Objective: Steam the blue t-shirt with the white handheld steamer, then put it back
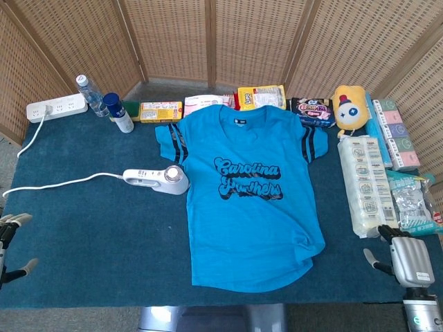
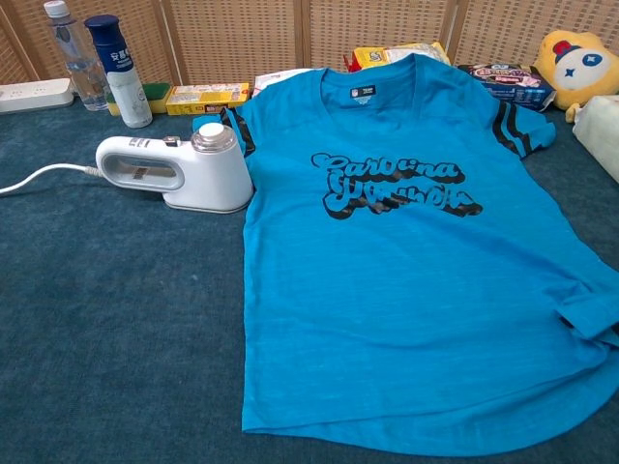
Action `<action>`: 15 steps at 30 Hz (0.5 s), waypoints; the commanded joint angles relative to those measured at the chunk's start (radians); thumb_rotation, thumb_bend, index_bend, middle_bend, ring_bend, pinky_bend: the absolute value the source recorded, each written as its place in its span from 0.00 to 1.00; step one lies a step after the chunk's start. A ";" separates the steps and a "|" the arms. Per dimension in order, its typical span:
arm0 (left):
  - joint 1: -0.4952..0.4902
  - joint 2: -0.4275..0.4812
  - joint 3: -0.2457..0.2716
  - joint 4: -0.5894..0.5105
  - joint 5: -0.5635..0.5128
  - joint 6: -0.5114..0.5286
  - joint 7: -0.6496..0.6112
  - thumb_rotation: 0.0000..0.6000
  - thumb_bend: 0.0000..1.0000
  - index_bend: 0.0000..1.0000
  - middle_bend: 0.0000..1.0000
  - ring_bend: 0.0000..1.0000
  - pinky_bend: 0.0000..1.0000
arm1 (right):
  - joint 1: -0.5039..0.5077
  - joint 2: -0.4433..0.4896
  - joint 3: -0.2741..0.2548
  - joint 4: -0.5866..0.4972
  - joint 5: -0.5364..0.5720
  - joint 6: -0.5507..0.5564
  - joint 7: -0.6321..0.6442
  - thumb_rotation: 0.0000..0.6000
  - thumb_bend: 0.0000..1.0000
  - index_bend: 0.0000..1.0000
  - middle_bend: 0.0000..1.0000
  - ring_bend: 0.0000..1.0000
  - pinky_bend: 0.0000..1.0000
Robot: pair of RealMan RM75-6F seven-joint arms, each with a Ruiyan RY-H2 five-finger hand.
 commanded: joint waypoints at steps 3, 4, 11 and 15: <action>-0.013 0.010 -0.007 0.004 -0.004 -0.016 0.002 1.00 0.19 0.19 0.22 0.13 0.29 | 0.007 0.012 -0.012 -0.001 -0.016 -0.017 0.010 1.00 0.31 0.43 0.44 0.47 0.49; -0.020 0.012 -0.010 0.004 -0.006 -0.024 0.001 1.00 0.19 0.19 0.22 0.13 0.29 | 0.012 0.018 -0.019 -0.003 -0.027 -0.026 0.016 1.00 0.30 0.42 0.44 0.47 0.50; -0.058 0.009 -0.029 -0.010 -0.017 -0.066 0.014 1.00 0.19 0.19 0.22 0.13 0.29 | 0.054 0.034 -0.032 -0.028 -0.066 -0.084 0.015 1.00 0.26 0.40 0.41 0.45 0.52; -0.084 0.006 -0.042 -0.025 -0.013 -0.088 0.021 1.00 0.19 0.19 0.22 0.13 0.29 | 0.087 0.030 -0.039 -0.042 -0.086 -0.128 -0.015 1.00 0.26 0.39 0.40 0.44 0.51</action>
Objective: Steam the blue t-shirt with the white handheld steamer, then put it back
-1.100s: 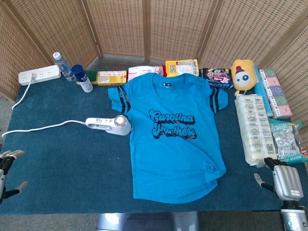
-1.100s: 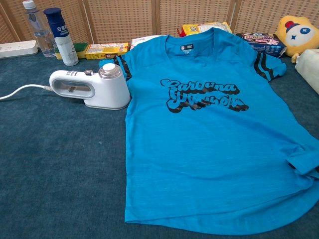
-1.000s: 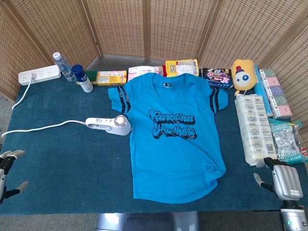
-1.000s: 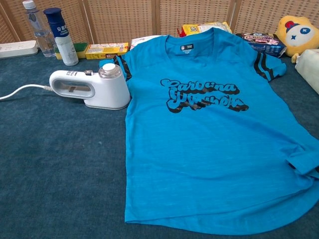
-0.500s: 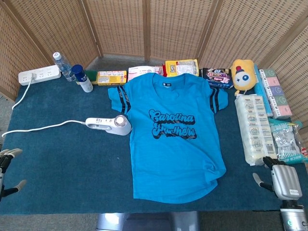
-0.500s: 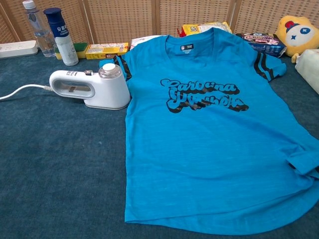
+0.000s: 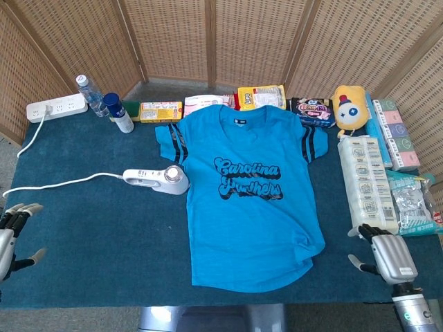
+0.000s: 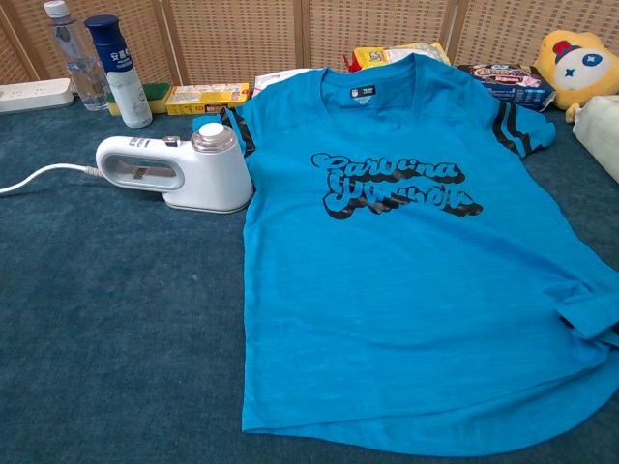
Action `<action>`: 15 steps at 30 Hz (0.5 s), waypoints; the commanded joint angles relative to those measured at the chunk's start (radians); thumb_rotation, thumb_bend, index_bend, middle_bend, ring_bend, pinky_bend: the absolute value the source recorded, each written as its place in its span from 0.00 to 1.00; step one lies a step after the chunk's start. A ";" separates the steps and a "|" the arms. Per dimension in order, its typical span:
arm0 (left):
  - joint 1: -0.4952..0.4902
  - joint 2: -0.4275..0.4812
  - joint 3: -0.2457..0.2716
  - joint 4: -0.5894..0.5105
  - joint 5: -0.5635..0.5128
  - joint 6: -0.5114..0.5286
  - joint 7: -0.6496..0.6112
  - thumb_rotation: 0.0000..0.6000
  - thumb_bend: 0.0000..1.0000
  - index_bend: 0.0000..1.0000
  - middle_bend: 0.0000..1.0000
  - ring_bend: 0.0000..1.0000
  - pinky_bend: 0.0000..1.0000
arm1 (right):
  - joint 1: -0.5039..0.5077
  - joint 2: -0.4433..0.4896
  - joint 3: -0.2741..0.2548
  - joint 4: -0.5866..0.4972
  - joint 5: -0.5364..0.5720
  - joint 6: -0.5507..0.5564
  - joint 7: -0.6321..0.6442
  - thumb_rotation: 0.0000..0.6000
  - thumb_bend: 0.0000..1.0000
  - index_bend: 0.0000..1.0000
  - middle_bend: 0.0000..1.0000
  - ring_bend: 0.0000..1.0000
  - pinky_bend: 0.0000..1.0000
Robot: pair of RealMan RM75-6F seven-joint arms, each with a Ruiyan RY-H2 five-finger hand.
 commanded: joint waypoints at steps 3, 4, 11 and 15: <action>-0.033 -0.004 -0.018 -0.015 0.005 -0.025 0.030 1.00 0.19 0.19 0.22 0.13 0.29 | 0.047 -0.005 -0.013 -0.024 -0.026 -0.073 -0.044 1.00 0.26 0.38 0.39 0.42 0.50; -0.039 -0.005 -0.022 -0.017 0.003 -0.029 0.035 1.00 0.19 0.19 0.22 0.13 0.29 | 0.056 -0.006 -0.014 -0.029 -0.028 -0.086 -0.051 1.00 0.26 0.38 0.38 0.41 0.49; -0.091 0.018 -0.051 -0.050 -0.014 -0.075 0.078 1.00 0.19 0.19 0.22 0.13 0.29 | 0.125 -0.022 -0.019 -0.054 -0.030 -0.193 -0.113 1.00 0.29 0.37 0.36 0.35 0.45; -0.107 0.027 -0.061 -0.068 -0.030 -0.088 0.080 1.00 0.19 0.19 0.22 0.13 0.29 | 0.154 -0.029 -0.021 -0.061 -0.012 -0.244 -0.139 1.00 0.31 0.36 0.32 0.31 0.41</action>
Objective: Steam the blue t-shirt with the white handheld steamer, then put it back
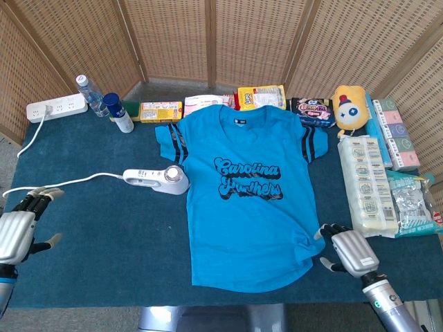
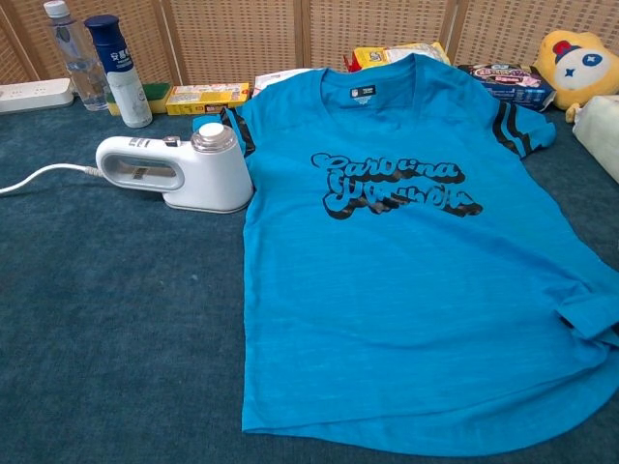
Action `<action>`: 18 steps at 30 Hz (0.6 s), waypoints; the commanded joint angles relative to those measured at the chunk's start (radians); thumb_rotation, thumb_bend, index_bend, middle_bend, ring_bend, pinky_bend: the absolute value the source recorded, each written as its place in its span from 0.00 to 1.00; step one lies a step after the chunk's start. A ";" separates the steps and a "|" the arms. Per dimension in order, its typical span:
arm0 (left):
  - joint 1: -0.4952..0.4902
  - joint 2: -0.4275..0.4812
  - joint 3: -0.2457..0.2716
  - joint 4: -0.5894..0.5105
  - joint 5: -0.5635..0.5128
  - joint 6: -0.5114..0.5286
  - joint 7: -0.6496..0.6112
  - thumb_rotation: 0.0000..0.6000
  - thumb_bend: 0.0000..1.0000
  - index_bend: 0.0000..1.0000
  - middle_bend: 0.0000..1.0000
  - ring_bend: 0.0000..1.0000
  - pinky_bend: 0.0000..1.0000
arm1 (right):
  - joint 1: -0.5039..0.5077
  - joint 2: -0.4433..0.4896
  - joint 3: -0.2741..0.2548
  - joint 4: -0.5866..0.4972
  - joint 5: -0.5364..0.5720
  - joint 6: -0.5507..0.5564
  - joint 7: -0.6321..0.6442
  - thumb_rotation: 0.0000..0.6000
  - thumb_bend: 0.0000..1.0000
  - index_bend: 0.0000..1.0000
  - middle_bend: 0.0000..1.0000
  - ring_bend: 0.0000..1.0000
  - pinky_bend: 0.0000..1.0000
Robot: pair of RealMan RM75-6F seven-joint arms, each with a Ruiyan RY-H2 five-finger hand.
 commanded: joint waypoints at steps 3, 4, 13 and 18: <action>-0.016 0.005 -0.005 -0.010 -0.012 -0.016 0.006 1.00 0.19 0.19 0.22 0.13 0.29 | 0.036 -0.009 -0.005 -0.015 0.025 -0.058 -0.047 1.00 0.31 0.34 0.29 0.29 0.38; -0.019 0.004 -0.004 -0.010 -0.015 -0.021 0.007 1.00 0.19 0.19 0.22 0.13 0.29 | 0.041 -0.011 -0.006 -0.017 0.028 -0.065 -0.053 1.00 0.31 0.34 0.29 0.29 0.38; -0.028 -0.008 0.005 0.004 -0.046 -0.044 -0.010 1.00 0.19 0.19 0.22 0.13 0.29 | 0.080 -0.047 -0.005 0.014 0.037 -0.101 -0.084 1.00 0.31 0.34 0.29 0.28 0.37; -0.032 -0.005 0.003 0.014 -0.064 -0.049 -0.020 1.00 0.19 0.19 0.22 0.13 0.29 | 0.093 -0.075 -0.005 0.043 0.037 -0.103 -0.101 1.00 0.31 0.34 0.31 0.30 0.39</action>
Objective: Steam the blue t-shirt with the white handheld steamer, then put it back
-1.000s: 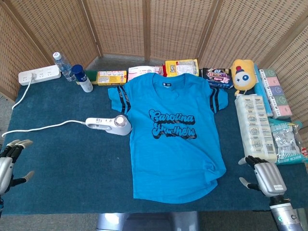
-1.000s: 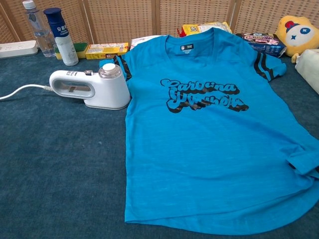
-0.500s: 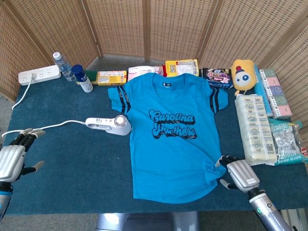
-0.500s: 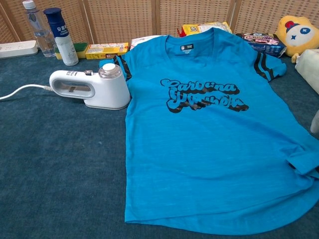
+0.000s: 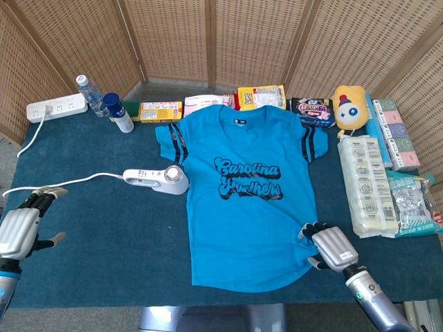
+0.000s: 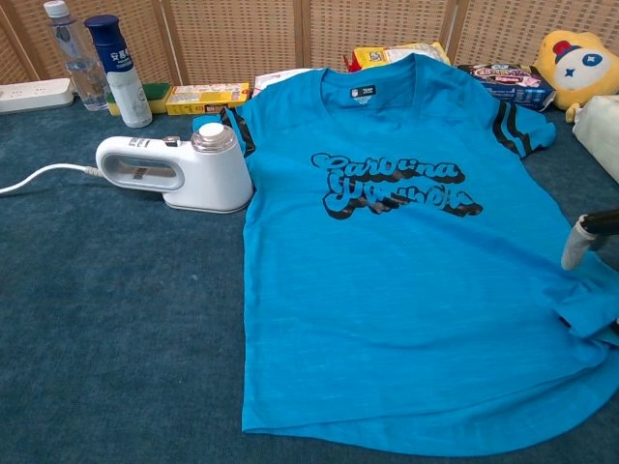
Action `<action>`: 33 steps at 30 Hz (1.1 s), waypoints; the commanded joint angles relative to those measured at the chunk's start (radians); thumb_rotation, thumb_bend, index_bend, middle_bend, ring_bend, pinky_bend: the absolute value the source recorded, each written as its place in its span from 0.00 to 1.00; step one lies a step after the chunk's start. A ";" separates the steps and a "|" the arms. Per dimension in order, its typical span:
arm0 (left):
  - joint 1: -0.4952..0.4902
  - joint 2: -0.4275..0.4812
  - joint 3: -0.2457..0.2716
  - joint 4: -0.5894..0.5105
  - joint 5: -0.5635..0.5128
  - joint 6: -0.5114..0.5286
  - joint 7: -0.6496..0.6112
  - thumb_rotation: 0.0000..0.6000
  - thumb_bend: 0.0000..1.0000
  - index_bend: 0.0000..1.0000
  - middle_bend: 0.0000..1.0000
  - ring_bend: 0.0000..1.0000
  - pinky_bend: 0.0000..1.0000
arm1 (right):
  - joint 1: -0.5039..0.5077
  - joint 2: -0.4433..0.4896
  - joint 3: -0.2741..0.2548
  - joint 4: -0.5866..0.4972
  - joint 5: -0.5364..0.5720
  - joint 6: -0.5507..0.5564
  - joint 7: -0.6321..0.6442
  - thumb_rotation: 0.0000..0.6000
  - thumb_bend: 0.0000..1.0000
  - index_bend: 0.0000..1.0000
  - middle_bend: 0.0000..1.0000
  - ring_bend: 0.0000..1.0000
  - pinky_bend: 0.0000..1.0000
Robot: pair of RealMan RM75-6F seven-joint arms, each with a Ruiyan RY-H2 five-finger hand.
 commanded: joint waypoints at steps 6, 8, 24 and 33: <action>-0.011 0.006 -0.001 0.012 -0.018 -0.016 -0.011 1.00 0.19 0.19 0.22 0.13 0.29 | 0.016 -0.017 -0.015 0.019 0.001 -0.014 -0.041 1.00 0.33 0.37 0.32 0.30 0.39; -0.013 0.004 -0.001 0.013 -0.022 -0.019 -0.012 1.00 0.19 0.19 0.22 0.13 0.29 | 0.017 -0.013 -0.021 0.014 0.001 -0.014 -0.053 1.00 0.33 0.38 0.33 0.31 0.38; -0.021 0.006 0.001 0.021 -0.036 -0.024 -0.017 1.00 0.19 0.18 0.22 0.13 0.29 | 0.027 -0.065 -0.033 0.075 -0.010 0.003 -0.087 1.00 0.34 0.49 0.42 0.41 0.48; -0.029 0.012 0.001 0.023 -0.042 -0.032 -0.014 1.00 0.19 0.18 0.22 0.13 0.29 | 0.027 -0.093 -0.040 0.148 -0.036 0.035 -0.045 1.00 0.46 0.62 0.55 0.53 0.65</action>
